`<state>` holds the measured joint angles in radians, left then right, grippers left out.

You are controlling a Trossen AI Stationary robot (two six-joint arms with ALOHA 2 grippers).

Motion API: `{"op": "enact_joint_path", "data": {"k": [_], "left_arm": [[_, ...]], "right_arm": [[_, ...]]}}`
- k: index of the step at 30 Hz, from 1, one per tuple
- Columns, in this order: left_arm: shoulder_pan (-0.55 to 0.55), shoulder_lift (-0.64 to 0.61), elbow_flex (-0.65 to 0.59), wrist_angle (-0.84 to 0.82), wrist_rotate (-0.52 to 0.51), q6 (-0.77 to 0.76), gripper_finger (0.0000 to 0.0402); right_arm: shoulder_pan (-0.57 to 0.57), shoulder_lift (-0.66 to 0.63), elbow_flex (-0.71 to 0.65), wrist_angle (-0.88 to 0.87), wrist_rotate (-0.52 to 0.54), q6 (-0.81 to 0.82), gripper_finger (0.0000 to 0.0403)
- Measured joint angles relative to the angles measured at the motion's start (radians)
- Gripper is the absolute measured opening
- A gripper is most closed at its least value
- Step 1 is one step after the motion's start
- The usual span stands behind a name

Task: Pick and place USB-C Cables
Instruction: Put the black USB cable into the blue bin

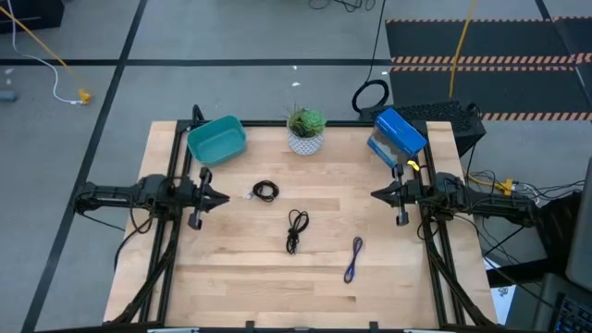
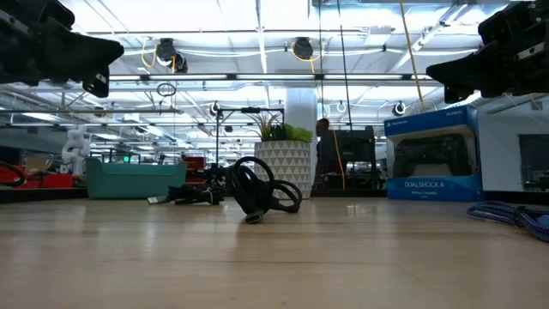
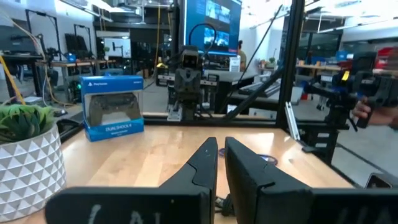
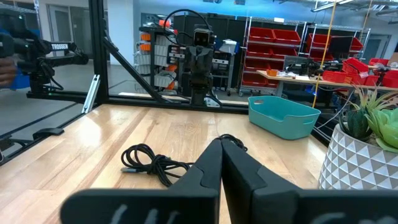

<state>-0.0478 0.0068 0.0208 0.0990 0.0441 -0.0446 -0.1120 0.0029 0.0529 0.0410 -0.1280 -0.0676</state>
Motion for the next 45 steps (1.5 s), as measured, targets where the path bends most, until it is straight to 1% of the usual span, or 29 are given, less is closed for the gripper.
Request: {"op": "enact_joint_path", "data": {"k": [4,7,10,15,25,33,36,39,45], "left_arm": [[0.000,0.020,0.049,-0.033,0.008,-0.018,0.0008],[0.000,0.059,0.114,-0.055,0.012,-0.022,0.0006],[0.000,0.116,0.210,-0.116,0.013,-0.018,0.0003],[0.000,0.248,0.416,-0.268,0.014,-0.007,0.0004],[0.000,0.547,0.893,-0.606,0.016,0.089,0.0003],[0.000,0.757,1.255,-0.892,0.016,0.093,0.0008],[0.000,0.835,1.372,-0.998,0.015,0.095,0.0003],[0.001,0.906,1.481,-1.103,0.009,0.095,0.0008],[0.001,1.032,1.650,-1.325,-0.017,0.094,0.0003]], "right_arm": [[0.000,0.000,0.000,0.000,0.000,0.000,0.0000],[0.000,0.000,0.000,0.000,0.000,0.000,0.0000],[0.000,0.000,0.000,0.000,0.000,0.000,0.0000],[0.000,0.000,0.000,0.000,0.000,0.000,0.0000],[0.000,0.000,0.000,0.003,0.000,0.000,0.0000],[0.000,0.000,0.000,0.003,0.000,0.000,0.0000],[0.000,0.000,0.000,0.003,0.000,0.000,0.0000],[0.000,0.000,0.000,0.003,0.000,0.000,0.0000],[0.000,0.000,0.000,0.003,0.000,0.000,0.0000]]}}
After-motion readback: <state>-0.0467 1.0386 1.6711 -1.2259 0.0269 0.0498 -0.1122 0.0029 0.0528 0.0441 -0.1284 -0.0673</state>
